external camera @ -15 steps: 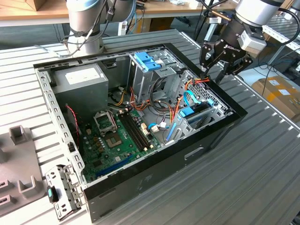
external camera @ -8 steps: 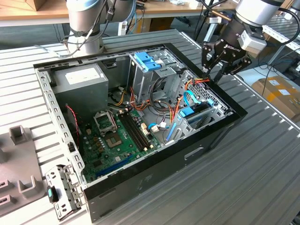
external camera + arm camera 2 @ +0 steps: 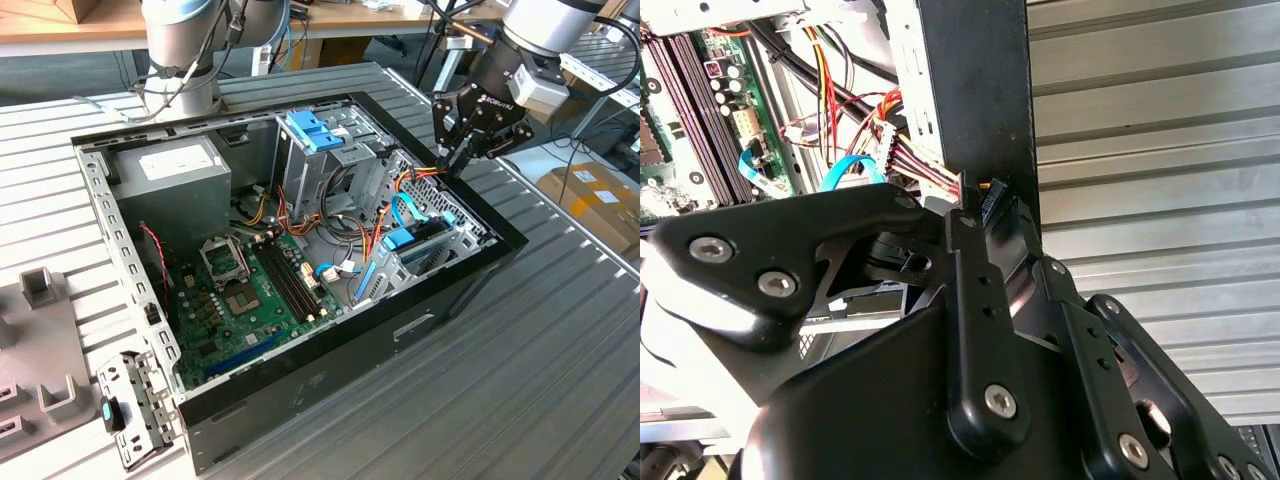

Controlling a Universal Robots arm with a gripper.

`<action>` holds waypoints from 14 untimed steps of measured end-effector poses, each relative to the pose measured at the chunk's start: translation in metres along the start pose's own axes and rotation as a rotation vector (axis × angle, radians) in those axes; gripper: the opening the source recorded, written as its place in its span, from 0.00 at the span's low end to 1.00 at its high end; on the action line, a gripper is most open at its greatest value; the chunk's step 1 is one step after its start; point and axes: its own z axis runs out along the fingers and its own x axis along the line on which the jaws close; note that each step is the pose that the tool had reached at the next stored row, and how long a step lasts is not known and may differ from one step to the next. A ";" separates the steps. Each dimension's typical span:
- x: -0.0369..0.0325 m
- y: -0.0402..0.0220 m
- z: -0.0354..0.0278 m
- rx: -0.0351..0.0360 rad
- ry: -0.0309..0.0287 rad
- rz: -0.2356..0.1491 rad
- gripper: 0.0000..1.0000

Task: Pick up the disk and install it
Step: 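Insert the second disk wire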

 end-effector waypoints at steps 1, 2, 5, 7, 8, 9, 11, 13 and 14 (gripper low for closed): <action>0.0000 0.0000 -0.0001 0.0000 0.0000 0.000 0.30; 0.0000 0.0000 -0.0001 0.0001 -0.0001 0.000 0.30; -0.0001 0.0000 -0.0016 0.0000 0.0000 0.000 0.30; 0.0000 -0.0006 -0.0017 -0.0005 0.0000 -0.008 0.30; 0.0004 -0.0014 -0.0017 -0.0009 -0.0001 -0.016 0.30; 0.0009 -0.0021 -0.0017 -0.0013 -0.0002 -0.023 0.30; 0.0008 -0.0025 -0.0017 -0.0013 -0.0002 -0.024 0.30; 0.0009 -0.0026 -0.0018 -0.0014 -0.0002 -0.025 0.30; 0.0008 -0.0027 -0.0020 -0.0013 -0.0003 -0.025 0.30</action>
